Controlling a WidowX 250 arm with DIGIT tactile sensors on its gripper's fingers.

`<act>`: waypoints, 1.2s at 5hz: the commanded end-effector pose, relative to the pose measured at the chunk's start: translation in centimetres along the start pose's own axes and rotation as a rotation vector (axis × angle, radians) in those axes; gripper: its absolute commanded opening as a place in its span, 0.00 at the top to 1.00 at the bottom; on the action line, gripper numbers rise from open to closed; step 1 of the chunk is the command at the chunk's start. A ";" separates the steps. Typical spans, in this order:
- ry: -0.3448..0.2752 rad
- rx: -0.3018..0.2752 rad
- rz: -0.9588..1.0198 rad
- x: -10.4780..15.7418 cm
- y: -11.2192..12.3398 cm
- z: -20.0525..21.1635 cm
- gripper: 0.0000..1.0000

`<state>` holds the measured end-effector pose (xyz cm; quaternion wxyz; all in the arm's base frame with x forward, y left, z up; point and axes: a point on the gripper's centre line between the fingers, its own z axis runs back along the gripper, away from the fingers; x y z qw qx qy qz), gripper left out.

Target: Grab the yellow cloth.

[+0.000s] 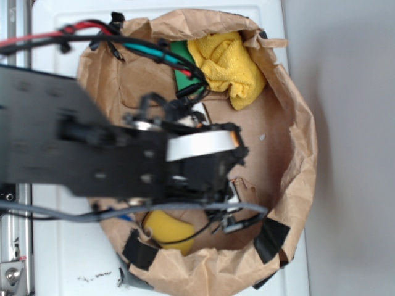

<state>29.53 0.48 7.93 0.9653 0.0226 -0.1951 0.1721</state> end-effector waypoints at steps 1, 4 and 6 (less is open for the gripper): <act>-0.057 -0.022 0.085 4.3 1.7 2.8 0.00; -0.167 0.191 0.054 4.4 2.6 -1.9 0.00; -0.181 0.234 0.093 5.4 2.5 -3.8 1.00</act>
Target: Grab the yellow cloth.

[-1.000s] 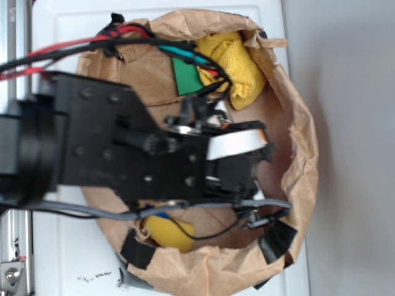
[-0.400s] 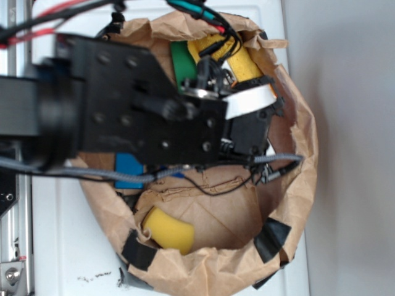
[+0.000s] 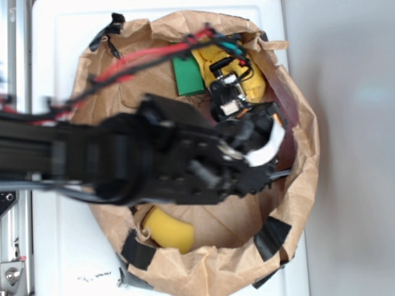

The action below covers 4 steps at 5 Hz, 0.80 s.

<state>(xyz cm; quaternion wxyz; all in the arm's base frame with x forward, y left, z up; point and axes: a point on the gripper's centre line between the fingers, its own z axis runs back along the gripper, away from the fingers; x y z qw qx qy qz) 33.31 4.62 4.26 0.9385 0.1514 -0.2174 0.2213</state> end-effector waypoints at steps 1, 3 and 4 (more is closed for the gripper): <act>-0.071 -0.057 0.069 2.6 0.1 2.0 1.00; 0.006 -0.211 0.057 2.0 0.8 7.4 1.00; 0.086 -0.289 0.038 1.4 1.9 10.3 1.00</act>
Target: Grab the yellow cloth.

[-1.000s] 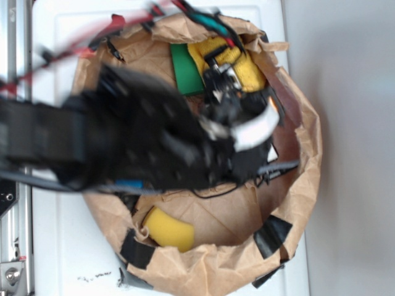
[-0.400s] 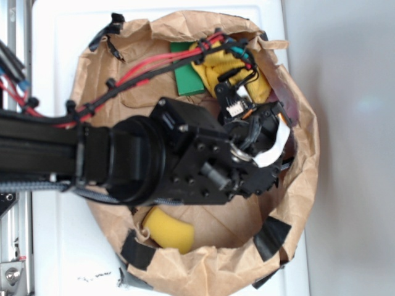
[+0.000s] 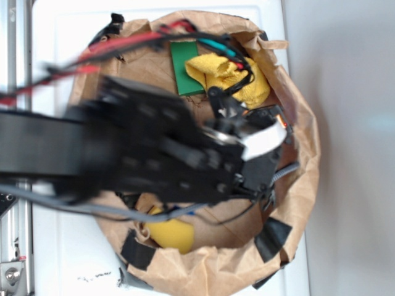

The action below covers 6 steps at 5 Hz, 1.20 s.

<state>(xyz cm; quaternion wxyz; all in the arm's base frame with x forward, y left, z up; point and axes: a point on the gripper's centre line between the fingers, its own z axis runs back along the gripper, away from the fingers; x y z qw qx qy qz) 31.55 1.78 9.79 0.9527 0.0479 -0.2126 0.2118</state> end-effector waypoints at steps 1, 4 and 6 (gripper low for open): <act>0.131 -0.110 -0.005 0.2 2.0 6.1 1.00; 0.016 0.120 0.018 0.6 3.2 0.4 0.00; -0.072 0.234 0.049 1.4 3.3 -3.0 0.00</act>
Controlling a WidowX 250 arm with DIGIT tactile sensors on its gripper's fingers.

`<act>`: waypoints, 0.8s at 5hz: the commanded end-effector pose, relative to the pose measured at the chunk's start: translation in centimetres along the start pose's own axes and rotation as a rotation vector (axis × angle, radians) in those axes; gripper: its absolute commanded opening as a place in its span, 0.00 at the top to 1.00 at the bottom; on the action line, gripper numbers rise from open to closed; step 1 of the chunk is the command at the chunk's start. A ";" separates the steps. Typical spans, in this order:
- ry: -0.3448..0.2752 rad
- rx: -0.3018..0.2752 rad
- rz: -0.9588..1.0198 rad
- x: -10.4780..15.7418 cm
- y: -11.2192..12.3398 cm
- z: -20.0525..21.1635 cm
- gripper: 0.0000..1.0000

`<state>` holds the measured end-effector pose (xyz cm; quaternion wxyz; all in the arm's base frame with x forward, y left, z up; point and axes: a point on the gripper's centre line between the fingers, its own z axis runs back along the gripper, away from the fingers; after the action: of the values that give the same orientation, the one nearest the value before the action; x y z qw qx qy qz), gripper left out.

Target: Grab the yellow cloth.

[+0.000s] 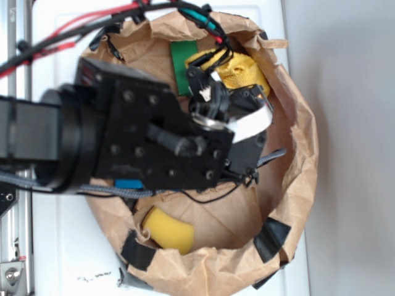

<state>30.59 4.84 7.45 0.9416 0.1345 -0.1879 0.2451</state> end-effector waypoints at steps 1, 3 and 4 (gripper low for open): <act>-0.104 0.087 0.058 2.8 -0.9 -2.6 0.00; -0.046 0.064 0.097 2.5 -0.5 -1.2 1.00; -0.004 -0.003 0.091 2.4 -0.2 0.8 1.00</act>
<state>32.02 3.93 6.28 0.9360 0.1342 -0.1648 0.2806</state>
